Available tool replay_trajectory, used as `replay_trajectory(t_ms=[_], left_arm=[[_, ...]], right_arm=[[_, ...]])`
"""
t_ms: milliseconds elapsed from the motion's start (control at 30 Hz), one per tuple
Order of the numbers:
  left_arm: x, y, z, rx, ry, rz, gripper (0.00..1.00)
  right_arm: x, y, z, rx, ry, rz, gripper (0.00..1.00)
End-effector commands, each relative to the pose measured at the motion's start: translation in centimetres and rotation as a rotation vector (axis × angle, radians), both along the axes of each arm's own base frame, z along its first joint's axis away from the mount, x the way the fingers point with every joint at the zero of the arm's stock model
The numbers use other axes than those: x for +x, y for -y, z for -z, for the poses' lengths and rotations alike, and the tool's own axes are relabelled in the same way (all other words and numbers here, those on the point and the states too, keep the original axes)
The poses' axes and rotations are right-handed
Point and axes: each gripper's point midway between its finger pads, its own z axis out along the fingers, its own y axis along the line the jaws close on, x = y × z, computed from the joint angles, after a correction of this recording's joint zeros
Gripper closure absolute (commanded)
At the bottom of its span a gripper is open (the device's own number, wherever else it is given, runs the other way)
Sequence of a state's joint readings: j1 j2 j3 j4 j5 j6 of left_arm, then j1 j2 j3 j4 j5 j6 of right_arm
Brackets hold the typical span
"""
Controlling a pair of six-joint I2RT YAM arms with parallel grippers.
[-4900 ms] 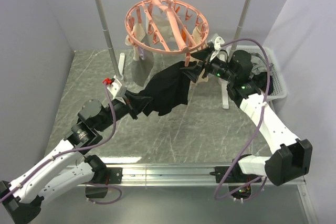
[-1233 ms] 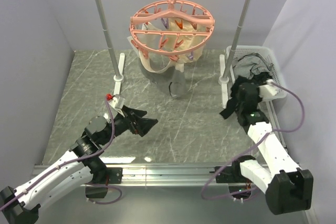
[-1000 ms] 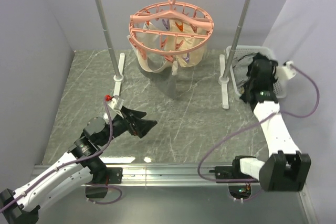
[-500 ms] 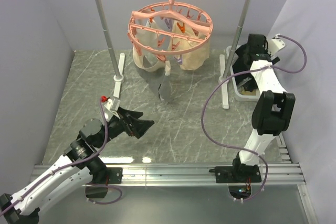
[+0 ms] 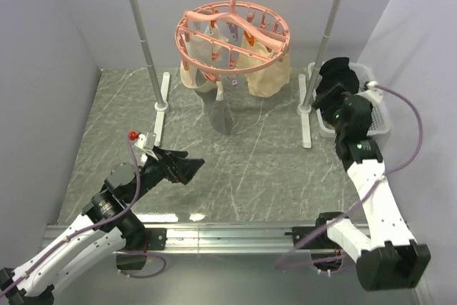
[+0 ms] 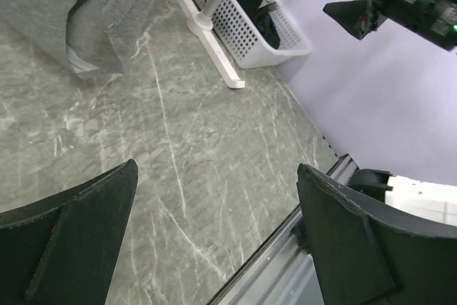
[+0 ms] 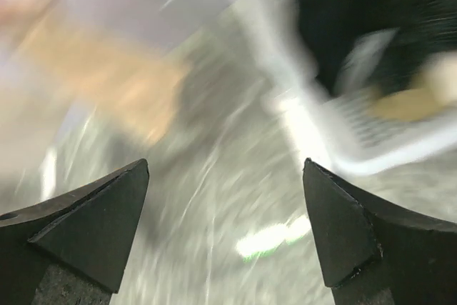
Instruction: Remove the underwear clipped to the hanger
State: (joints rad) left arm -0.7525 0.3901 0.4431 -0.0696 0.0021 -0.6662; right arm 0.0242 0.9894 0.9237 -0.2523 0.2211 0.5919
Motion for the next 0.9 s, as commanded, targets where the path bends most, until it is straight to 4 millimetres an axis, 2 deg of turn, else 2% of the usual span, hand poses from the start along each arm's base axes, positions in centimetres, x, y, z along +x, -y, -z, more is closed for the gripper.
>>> replay_trajectory(t_ms=[0,67,100,167,200,300,367,467,500,533,567,600,633,667,700,733,767,800,833,867], left_arm=[[0.5,-0.3,-1.5,0.006,0.043,-0.026,0.0],[1.0,-0.1,-0.6,0.058,0.038,-0.027,0.0],[1.3,-0.1,-0.7,0.065,0.036,-0.041,0.01],[2.1,-0.2,0.4,0.109,-0.004,-0.075,0.01],[2.5,-0.3,0.1,0.115,-0.006,-0.092,0.01],[3.6,0.0,-0.3,0.139,0.029,-0.11,0.01],[5.1,-0.1,-0.9,0.157,0.085,-0.166,0.01],[7.7,-0.3,-0.6,0.216,0.118,-0.262,0.01],[8.3,-0.3,-1.1,0.217,0.134,-0.281,0.01],[8.9,-0.1,-1.0,0.239,0.146,-0.29,0.01],[9.7,0.2,-0.1,0.277,0.135,-0.307,0.0],[10.3,0.5,-1.0,0.261,0.165,-0.318,0.01],[10.8,0.8,-0.9,0.294,0.186,-0.316,0.01],[11.7,1.3,0.3,0.338,0.178,-0.314,0.01],[12.6,1.3,-0.2,0.357,0.203,-0.345,0.01],[13.4,1.1,0.1,0.388,0.206,-0.377,0.01],[14.4,1.2,1.6,0.442,0.184,-0.408,0.01],[15.7,-0.1,0.9,0.459,0.188,-0.516,0.0],[16.4,0.0,1.9,0.498,0.181,-0.532,0.01],[16.8,0.2,1.6,0.504,0.197,-0.539,0.01]], right_arm=[[-1.0,-8.7,-0.3,-0.041,0.029,-0.438,0.05],[-1.6,-12.0,-0.2,-0.087,-0.002,-0.589,0.06],[-2.6,-14.5,0.2,-0.101,-0.012,-0.681,0.07],[-3.4,-16.2,0.5,-0.141,0.004,-0.735,0.07],[-4.3,-17.8,0.5,-0.144,0.017,-0.781,0.07],[-5.4,-19.0,1.0,-0.108,0.037,-0.827,0.07],[-6.0,-19.9,1.3,-0.098,0.031,-0.854,0.07],[-7.0,-21.4,1.6,-0.118,0.017,-0.886,0.07],[-7.3,-21.7,1.6,-0.121,0.016,-0.896,0.07],[-7.6,-22.1,1.7,-0.123,0.015,-0.904,0.07],[-8.2,-22.6,1.6,-0.12,0.02,-0.919,0.07],[-8.4,-22.8,1.6,-0.118,0.025,-0.922,0.07],[-8.6,-23.1,1.6,-0.112,0.027,-0.926,0.07],[-9.1,-23.6,1.7,-0.109,0.031,-0.943,0.07],[-9.3,-23.8,1.8,-0.107,0.027,-0.944,0.07],[-9.6,-24.0,1.5,-0.102,0.038,-0.951,0.07],[-9.9,-24.2,1.4,-0.101,0.042,-0.96,0.07],[-10.6,-24.8,1.3,-0.103,0.045,-0.984,0.07],[-10.7,-24.7,1.1,-0.11,0.05,-0.971,0.07],[-10.9,-24.8,0.9,-0.114,0.051,-0.975,0.07]])
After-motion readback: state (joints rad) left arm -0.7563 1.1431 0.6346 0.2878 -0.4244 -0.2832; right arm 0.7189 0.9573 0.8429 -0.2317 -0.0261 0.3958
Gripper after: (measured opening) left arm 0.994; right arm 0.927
